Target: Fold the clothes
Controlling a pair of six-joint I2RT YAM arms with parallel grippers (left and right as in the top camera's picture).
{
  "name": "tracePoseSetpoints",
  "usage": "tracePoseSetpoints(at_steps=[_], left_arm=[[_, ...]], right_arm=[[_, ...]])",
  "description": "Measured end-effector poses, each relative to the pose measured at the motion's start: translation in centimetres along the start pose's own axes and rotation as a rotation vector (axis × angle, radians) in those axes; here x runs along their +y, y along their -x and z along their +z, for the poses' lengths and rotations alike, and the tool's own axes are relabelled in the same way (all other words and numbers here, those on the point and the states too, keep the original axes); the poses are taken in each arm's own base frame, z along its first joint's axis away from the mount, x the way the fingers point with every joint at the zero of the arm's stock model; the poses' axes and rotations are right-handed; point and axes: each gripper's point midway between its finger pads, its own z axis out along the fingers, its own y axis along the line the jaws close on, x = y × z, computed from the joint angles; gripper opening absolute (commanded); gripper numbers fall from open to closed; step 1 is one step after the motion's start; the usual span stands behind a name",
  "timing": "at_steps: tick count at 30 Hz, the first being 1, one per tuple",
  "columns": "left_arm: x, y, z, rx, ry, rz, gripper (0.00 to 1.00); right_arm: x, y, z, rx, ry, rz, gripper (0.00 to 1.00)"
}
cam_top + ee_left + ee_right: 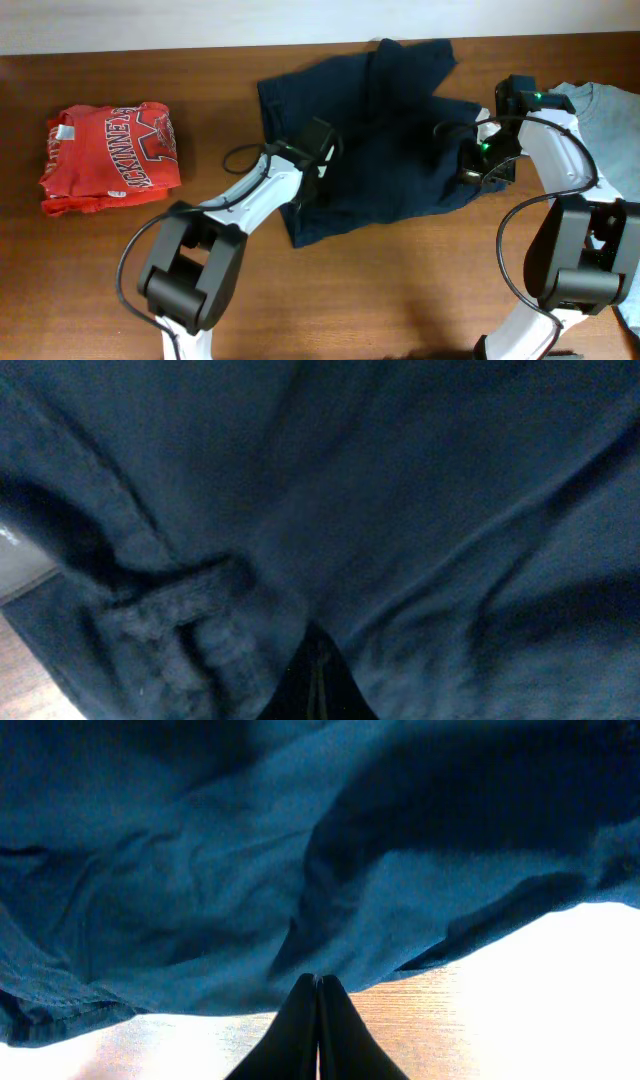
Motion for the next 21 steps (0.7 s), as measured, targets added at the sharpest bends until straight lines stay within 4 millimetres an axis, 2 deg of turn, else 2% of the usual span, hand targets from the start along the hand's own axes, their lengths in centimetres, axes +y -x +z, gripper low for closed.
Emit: tracePoseSetpoints(at_steps=[2, 8, 21], left_arm=[[0.5, -1.0, 0.5, 0.044, 0.028, 0.0, 0.01], [2.7, -4.6, -0.1, 0.194, 0.14, 0.006, 0.01], [6.4, -10.2, -1.4, 0.43, 0.334, 0.048, 0.01]], right_arm=[[0.1, 0.0, 0.0, 0.0, 0.003, 0.0, 0.04], [0.2, 0.0, 0.0, 0.001, 0.009, 0.0, 0.04], [0.3, -1.0, 0.0, 0.04, 0.017, 0.009, 0.04]])
